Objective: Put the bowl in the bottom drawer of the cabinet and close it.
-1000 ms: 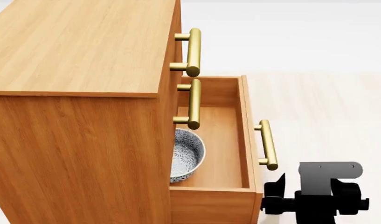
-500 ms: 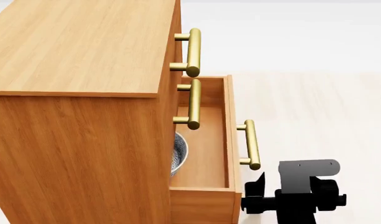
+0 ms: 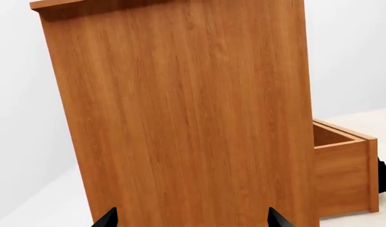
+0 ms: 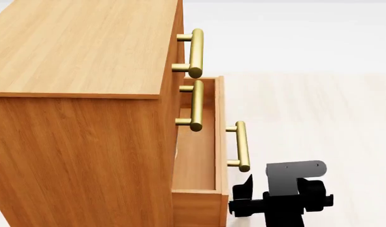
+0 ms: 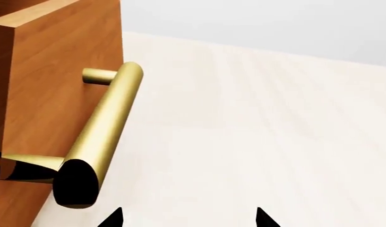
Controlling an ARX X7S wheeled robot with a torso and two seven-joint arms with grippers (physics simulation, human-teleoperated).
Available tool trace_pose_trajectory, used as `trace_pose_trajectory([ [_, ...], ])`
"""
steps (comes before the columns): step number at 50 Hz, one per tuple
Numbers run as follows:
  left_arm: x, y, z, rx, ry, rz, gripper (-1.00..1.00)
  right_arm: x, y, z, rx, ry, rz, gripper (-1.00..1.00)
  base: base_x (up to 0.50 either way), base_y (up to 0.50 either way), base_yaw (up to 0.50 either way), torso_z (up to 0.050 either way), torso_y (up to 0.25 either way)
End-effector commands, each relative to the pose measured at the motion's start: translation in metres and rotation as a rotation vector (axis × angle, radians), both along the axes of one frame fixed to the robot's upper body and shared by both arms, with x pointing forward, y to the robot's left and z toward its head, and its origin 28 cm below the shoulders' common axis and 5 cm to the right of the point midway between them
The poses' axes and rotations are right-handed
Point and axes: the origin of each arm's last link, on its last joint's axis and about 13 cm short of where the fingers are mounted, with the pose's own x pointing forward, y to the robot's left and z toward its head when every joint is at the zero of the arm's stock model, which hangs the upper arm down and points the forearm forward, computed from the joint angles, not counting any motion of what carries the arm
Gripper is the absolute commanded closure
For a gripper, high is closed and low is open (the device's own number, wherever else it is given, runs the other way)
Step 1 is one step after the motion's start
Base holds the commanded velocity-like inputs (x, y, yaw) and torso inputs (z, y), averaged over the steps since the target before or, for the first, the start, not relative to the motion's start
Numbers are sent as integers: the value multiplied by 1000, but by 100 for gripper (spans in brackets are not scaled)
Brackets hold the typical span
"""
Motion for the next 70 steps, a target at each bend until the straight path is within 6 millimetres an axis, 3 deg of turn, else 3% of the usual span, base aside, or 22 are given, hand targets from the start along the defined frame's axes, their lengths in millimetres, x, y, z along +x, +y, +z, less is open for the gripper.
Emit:
trace_pose_trajectory([
  [1, 0, 1, 0, -33, -31, 32, -100, 4, 10, 4, 17, 1, 20, -100, 0, 0, 0, 0, 0],
  [70, 0, 1, 1, -49, -35, 29, -100, 10, 72, 8, 35, 6, 188, -100, 0, 0, 0, 0, 0],
])
